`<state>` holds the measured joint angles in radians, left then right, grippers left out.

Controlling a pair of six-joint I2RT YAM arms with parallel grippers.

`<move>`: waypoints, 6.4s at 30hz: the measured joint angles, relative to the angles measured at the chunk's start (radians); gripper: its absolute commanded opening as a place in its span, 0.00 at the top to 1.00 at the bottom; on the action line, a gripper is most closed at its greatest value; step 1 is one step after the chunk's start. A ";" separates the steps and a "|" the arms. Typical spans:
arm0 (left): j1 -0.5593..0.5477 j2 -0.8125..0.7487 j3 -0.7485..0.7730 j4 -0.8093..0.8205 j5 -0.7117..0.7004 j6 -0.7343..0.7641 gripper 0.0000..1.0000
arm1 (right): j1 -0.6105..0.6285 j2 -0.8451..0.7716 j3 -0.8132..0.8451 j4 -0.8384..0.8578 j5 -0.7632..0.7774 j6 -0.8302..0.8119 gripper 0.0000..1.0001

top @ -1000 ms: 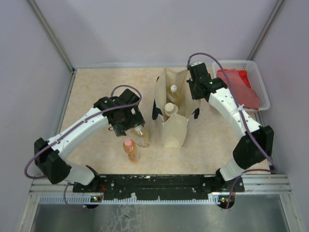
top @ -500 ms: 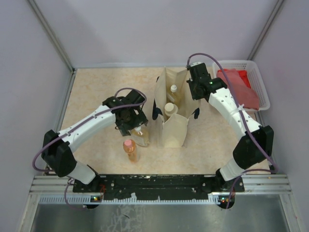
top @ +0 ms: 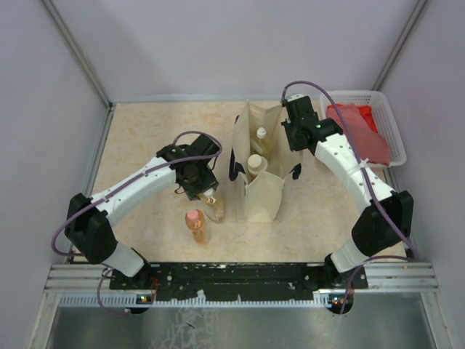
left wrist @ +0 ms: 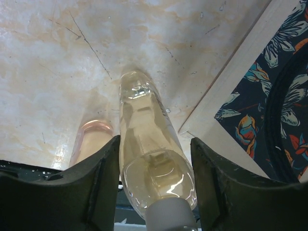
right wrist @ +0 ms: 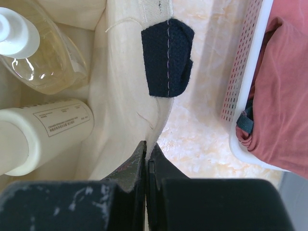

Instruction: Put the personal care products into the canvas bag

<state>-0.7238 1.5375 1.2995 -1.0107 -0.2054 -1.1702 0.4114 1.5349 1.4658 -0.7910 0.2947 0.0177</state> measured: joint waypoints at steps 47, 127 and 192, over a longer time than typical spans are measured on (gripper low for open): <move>0.126 0.078 0.061 0.074 -0.052 0.146 0.00 | -0.002 0.000 0.000 -0.001 0.002 0.001 1.00; 0.115 -0.327 0.176 0.550 0.163 0.982 1.00 | -0.002 0.043 0.040 -0.032 0.019 -0.006 1.00; -0.034 0.172 0.029 1.147 0.737 1.074 1.00 | -0.002 -0.007 0.061 -0.075 -0.035 0.081 1.00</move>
<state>-0.7578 1.7092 1.3289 0.1360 0.5312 -0.0959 0.4095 1.5276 1.5269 -0.8661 0.2600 0.0990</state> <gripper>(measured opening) 0.592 0.008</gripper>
